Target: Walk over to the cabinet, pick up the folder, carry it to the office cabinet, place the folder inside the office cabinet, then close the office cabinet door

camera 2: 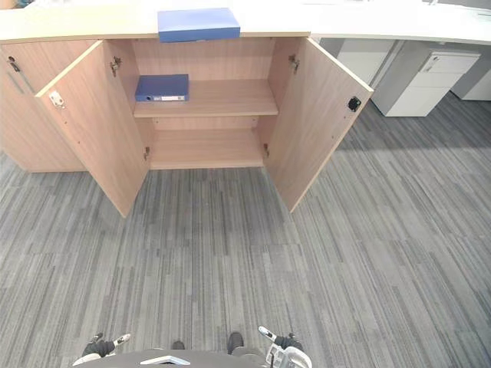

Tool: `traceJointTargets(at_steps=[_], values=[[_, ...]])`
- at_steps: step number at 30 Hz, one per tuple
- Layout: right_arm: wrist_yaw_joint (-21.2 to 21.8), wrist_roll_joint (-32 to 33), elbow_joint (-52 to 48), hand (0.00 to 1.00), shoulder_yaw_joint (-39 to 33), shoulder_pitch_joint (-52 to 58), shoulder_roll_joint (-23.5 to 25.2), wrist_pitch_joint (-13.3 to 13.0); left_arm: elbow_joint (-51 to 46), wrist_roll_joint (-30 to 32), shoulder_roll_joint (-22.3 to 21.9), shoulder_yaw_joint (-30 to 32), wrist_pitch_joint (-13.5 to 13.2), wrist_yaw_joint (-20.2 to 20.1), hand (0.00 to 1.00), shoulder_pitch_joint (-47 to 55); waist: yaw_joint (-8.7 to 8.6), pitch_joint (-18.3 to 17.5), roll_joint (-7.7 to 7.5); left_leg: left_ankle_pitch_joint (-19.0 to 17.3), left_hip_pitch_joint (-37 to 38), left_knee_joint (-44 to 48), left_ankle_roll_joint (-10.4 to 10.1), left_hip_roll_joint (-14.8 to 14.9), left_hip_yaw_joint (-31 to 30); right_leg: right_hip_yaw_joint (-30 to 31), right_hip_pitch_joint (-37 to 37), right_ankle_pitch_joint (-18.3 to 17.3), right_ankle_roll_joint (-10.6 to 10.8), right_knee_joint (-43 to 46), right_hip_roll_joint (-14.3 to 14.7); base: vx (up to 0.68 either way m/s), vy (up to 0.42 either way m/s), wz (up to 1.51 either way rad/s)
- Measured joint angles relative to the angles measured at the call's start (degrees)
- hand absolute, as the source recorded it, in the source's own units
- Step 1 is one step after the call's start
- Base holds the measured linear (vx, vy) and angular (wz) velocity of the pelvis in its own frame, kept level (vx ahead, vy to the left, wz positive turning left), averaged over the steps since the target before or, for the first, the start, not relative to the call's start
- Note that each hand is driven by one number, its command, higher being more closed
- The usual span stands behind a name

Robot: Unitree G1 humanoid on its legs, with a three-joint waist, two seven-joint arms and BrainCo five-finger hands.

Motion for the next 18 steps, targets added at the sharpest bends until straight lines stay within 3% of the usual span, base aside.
traceJointTargets(at_steps=[12,15,18], values=[[0.04,-2.17,-0.04,0.00,1.06,-0.48,-0.10,0.33,1.11,0.66,0.60,-1.00,-0.01,-0.04,0.00,-0.81,0.07,0.26,-0.42,0.84,0.73,-2.58,0.14,-0.03,0.49,0.35,-0.60,-0.10,0.14,-0.02,0.21,-0.03,-0.012,-0.01],[0.06,-2.20,-0.07,0.00,1.37,-1.00,0.25,0.37,1.00,0.67,1.04,-1.00,-0.01,-0.07,0.00,-1.08,0.32,0.39,-0.69,-0.87,-1.08,-0.54,0.53,-0.04,1.71,1.59,-2.05,-0.29,0.41,0.07,0.11,0.00,0.002,-0.20],[0.09,-2.20,-1.28,0.00,1.34,-1.47,0.52,0.35,0.96,0.66,1.15,-1.17,-0.01,-0.35,0.00,-1.85,0.33,1.87,-0.39,-4.91,-3.45,5.22,0.86,0.36,2.90,2.63,-5.36,-3.92,1.10,6.76,-0.22,0.05,0.031,-0.21]])
